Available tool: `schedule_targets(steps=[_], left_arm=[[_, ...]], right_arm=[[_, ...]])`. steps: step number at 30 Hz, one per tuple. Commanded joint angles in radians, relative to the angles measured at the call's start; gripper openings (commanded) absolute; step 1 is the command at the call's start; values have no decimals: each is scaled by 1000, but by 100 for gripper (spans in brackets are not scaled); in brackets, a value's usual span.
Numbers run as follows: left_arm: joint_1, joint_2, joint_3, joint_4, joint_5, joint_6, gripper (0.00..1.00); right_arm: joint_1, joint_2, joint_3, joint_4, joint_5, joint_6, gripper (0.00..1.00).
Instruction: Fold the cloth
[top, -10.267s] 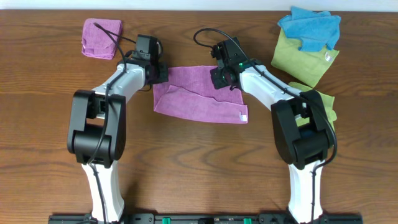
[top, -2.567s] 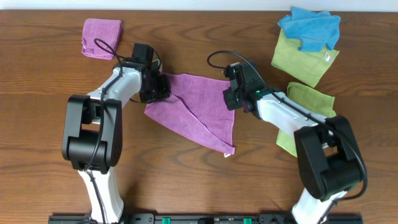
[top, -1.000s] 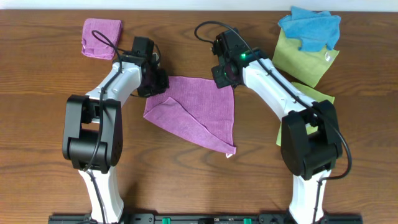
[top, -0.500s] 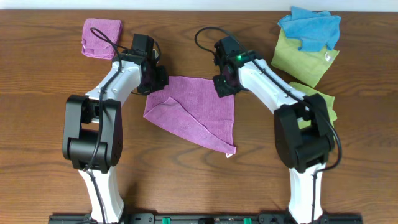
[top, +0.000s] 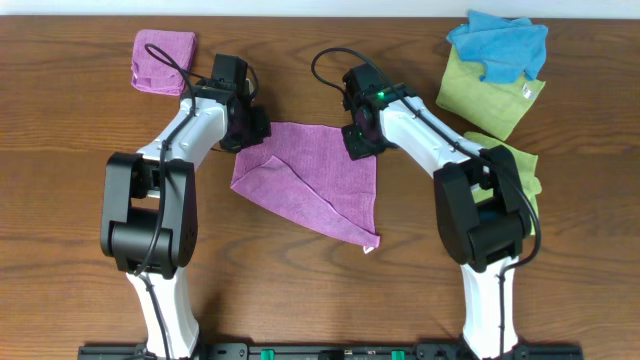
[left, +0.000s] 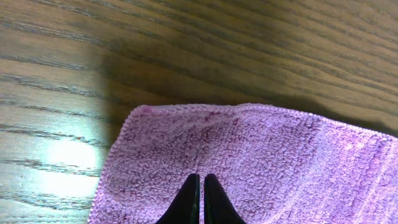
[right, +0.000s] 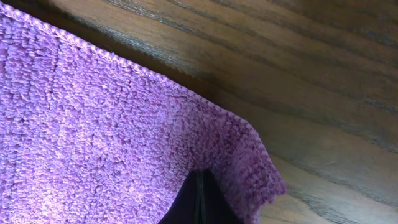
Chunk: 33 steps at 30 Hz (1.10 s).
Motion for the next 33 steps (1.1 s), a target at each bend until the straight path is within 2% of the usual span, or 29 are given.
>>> schedule_targets(steps=[1,13,19,20,24,27,33], left_arm=[[3,19,21,0,-21,23,6],[3,19,21,7,-16,22,6],[2,19,21,-5,92,22,6],[2,19,21,-16,94,23,9],[2,19,21,-79,98,47,40],[2,19,21,-119,118,78,46],[-18,19,20,-130,121,107,47]], right_arm=[[4,83,2,26,0,14,1],[-31,124,3,150,-1,0,1],[-28,124,6,147,0,0,1],[-28,124,6,146,0,-1,1],[-28,124,7,146,0,-1,1],[-28,124,10,145,-1,0,1],[-28,124,23,141,0,-1,1]])
